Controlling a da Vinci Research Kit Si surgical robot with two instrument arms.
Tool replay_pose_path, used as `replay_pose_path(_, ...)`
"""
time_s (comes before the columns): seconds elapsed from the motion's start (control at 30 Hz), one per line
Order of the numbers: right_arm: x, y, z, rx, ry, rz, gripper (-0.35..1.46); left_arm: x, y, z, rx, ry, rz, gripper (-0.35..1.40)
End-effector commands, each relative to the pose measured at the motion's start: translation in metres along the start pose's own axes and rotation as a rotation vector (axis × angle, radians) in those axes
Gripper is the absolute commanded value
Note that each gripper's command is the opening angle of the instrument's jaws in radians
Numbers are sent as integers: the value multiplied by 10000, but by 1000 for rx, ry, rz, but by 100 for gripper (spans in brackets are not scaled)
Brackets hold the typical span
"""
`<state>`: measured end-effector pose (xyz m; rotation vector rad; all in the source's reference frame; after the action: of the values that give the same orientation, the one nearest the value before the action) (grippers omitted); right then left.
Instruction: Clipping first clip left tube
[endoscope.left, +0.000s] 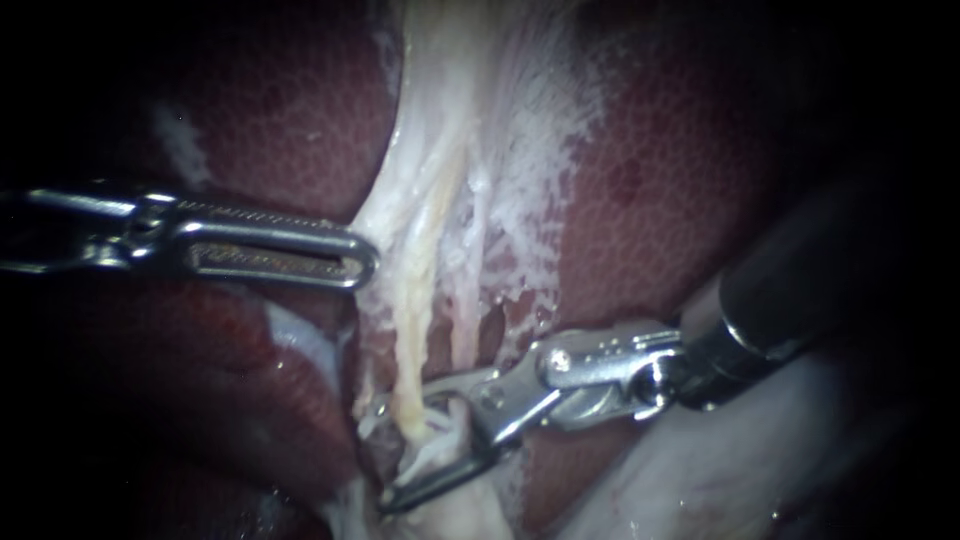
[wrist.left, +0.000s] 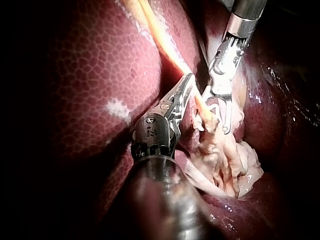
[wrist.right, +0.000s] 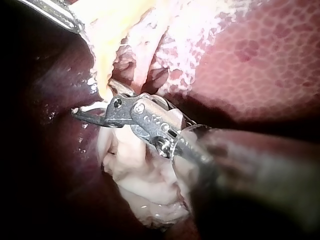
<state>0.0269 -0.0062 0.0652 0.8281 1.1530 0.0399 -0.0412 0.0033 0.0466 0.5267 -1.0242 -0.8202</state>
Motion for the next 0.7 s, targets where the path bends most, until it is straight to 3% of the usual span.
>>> replay_pose_path(0.03,0,0,-2,-2,0,1,58,0,0,0,0,0,1,-30)
replay_pose_path(0.5,-3,-6,-12,5,2,53,49,1,1,0,0,0,1,-30)
replay_pose_path(0.7,4,0,-21,7,7,94,33,2,1,1,-1,0,2,-30)
